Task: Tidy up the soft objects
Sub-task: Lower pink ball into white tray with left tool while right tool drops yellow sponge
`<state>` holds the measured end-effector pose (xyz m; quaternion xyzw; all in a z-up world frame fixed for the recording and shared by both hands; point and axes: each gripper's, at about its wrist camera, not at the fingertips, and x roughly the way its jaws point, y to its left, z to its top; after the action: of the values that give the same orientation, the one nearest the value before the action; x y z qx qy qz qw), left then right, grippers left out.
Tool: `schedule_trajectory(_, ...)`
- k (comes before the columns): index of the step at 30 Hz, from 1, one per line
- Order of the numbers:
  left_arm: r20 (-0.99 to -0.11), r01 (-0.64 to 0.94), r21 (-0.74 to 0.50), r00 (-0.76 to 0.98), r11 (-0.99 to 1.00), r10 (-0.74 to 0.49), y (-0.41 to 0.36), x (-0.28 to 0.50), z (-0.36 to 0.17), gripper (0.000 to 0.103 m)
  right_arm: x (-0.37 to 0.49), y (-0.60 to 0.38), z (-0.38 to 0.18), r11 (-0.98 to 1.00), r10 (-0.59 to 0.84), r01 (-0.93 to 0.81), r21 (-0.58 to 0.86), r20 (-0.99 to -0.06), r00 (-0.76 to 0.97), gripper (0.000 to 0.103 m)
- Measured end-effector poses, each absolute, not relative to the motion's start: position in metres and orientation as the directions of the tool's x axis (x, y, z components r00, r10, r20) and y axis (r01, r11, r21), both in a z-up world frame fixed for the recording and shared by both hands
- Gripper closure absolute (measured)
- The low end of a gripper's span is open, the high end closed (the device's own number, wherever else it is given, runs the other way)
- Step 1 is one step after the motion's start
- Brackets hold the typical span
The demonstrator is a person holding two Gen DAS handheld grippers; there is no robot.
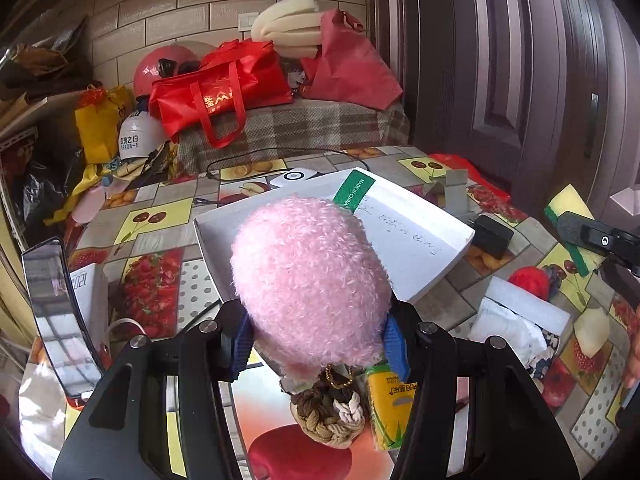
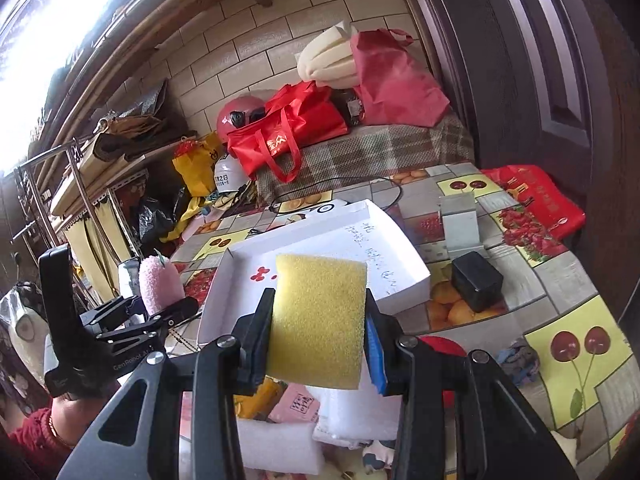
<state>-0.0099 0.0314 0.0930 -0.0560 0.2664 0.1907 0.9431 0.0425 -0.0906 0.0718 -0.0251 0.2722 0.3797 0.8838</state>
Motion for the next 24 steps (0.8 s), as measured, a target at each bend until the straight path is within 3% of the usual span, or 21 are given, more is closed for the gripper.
schedule_trajectory(12, -0.615, -0.480, -0.071, 0.711, 0.874, 0.341, 0.096, 0.051, 0.078, 0.049, 0.126, -0.013, 0.028, 0.745, 0.615, -0.596, 0.299, -0.656, 0.439, 0.063)
schedule_trajectory(18, -0.624, -0.515, -0.131, 0.707, 0.847, 0.333, 0.114, 0.049, 0.072, 0.045, 0.144, 0.005, 0.013, 0.772, 0.594, -0.550, 0.318, -0.668, 0.448, 0.059)
schedule_trajectory(20, -0.609, -0.520, -0.141, 0.716, 0.843, 0.341, 0.117, 0.045, 0.073, 0.035, 0.145, 0.008, 0.012, 0.772, 0.599, -0.544, 0.328, -0.661, 0.452, 0.038)
schedule_trajectory(21, -0.607, -0.518, -0.152, 0.721, 0.842, 0.334, 0.119, 0.044, 0.073, 0.018, 0.144, 0.009, 0.013, 0.776, 0.596, -0.542, 0.323, -0.656, 0.463, 0.007)
schedule_trajectory(22, -0.603, -0.517, -0.163, 0.727, 0.840, 0.329, 0.121, 0.042, 0.075, 0.003, 0.142, 0.008, 0.014, 0.779, 0.594, -0.543, 0.314, -0.645, 0.481, 0.000)
schedule_trajectory(24, -0.585, -0.529, -0.173, 0.734, 0.831, 0.346, 0.123, 0.036, 0.078, 0.000, 0.136, 0.009, 0.017, 0.785, 0.586, -0.550, 0.285, -0.631, 0.509, 0.000)
